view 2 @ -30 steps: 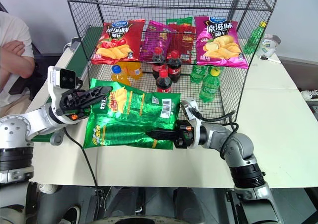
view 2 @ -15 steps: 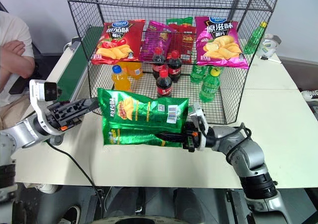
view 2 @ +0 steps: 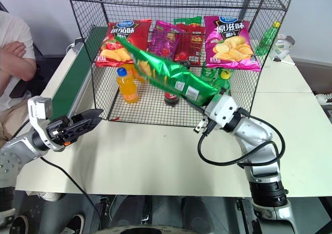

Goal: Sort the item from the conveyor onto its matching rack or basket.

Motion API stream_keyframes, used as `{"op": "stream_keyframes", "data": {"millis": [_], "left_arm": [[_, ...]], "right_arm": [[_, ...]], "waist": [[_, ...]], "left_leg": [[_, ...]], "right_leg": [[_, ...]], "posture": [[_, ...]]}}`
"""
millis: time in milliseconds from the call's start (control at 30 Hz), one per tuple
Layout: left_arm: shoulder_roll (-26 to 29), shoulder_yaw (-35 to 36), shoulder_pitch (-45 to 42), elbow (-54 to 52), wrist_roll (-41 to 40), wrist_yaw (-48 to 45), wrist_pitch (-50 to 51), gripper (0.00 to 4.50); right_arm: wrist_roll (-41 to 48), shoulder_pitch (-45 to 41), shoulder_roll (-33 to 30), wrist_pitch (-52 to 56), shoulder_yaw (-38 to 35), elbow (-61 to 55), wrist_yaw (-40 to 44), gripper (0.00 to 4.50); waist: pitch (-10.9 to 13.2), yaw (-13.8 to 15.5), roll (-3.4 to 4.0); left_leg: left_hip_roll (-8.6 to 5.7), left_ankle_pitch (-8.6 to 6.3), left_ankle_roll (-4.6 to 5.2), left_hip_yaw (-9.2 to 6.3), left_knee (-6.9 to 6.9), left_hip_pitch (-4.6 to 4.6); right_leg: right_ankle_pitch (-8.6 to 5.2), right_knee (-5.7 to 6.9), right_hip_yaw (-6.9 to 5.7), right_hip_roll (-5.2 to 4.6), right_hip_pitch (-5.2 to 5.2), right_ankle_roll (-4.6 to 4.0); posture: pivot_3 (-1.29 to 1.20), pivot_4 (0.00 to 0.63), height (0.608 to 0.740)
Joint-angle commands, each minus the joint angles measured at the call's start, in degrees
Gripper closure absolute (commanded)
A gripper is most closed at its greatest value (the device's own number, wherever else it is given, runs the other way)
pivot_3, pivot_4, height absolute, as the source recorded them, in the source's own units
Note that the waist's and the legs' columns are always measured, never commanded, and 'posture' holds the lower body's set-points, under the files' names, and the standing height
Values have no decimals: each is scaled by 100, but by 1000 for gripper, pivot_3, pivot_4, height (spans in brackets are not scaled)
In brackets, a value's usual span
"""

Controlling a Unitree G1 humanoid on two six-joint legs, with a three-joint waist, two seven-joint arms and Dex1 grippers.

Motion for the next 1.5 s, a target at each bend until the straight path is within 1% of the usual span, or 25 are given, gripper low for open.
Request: {"op": "stream_keyframes", "data": {"millis": [33,67,100,133,233,300,400,467,633,867,1000,1167,1267,1333,1500], "left_arm": [[8,-61,-105,-48,188,-138,-196,306],[-10,-84,-135,-57,231,-141,-225,306],[-25,-134,-155,-91,336,-156,-336,306],[-34,-179,-170,-117,425,-173,-420,306],[-86,-264,-227,-212,552,-146,-551,306],[-140,-272,-275,-247,569,-102,-586,306],[-201,-287,-290,-316,579,-35,-598,306],[-266,-266,-273,-386,563,46,-604,306],[-391,-237,-178,-511,521,196,-595,306],[-601,-272,-124,-604,544,373,-646,306],[-658,-273,-99,-686,507,389,-650,306],[-552,-244,28,-971,380,263,-528,306],[-417,-294,66,-1066,639,135,-761,306],[-349,-240,29,-1126,724,100,-928,306],[-418,18,-217,-1112,1097,287,-1713,306]], "right_arm": [[-837,-363,-222,-559,-200,-169,-601,4500],[-1005,-484,-251,-605,-227,-95,-768,4500],[-1375,-605,-368,-792,-196,8,-932,4500],[-1478,-694,-415,-890,-158,78,-992,4500],[-2582,-978,-729,-1009,36,324,-1432,4500],[-3284,-1138,-874,-971,285,495,-1642,4500],[-3795,-1334,-896,-660,542,695,-1775,4500],[-4189,-1534,-893,-516,702,786,-1914,4500],[-4572,-1932,-714,63,890,1085,-2108,4500],[-5126,-2455,-457,612,1375,1973,-2485,4500],[-5196,-3046,-255,725,1505,2554,-2900,4500],[-5306,-3344,-523,685,1619,3044,-3139,4500],[-5310,-3388,-473,725,1740,3083,-3168,4500],[-5273,-3387,-321,834,1821,3070,-3107,4500],[-5276,-3394,-238,978,1926,3083,-3051,4500]], "waist": [[0,3,1],[0,6,1],[0,6,1],[0,9,1],[0,9,1],[0,8,1],[0,0,0],[0,-1,0],[0,4,0],[0,-15,0],[0,-78,0],[0,-120,0],[0,-133,0],[0,-134,0],[0,-130,0]], "left_leg": [[0,0,0,0,0,0],[0,0,0,0,1,0],[0,0,0,0,1,-3],[0,0,0,0,1,-5],[-2,1,0,2,8,-14],[-3,2,1,2,13,-19],[-2,4,-3,5,15,-26],[-2,17,-23,7,18,-38],[-2,23,-33,9,22,-46],[-2,24,-34,9,28,-45],[-1,27,-39,11,30,-46],[-2,31,-45,8,32,-46],[-1,31,-45,8,32,-46],[-1,33,-47,8,32,-45],[0,35,-51,8,37,-44]], "right_leg": [[0,0,0,1,0,0],[0,0,-1,1,0,0],[0,0,-1,2,-3,0],[0,0,-1,2,-5,0],[1,6,-1,2,-14,1],[1,10,-1,3,-19,2],[1,18,1,6,-30,2],[1,25,3,8,-46,2],[1,38,5,9,-59,2],[1,43,5,9,-58,2],[1,55,5,11,-65,2],[1,61,5,11,-64,2],[1,65,6,11,-65,2],[1,70,6,11,-67,2],[1,85,6,13,-70,2]], "posture": [[0,150,739],[0,150,739],[0,150,739],[0,150,739],[0,150,739],[0,150,739],[0,150,739],[0,150,739],[0,150,739],[0,150,739],[0,150,739],[0,150,739],[0,150,739],[0,150,739],[0,150,739]]}}
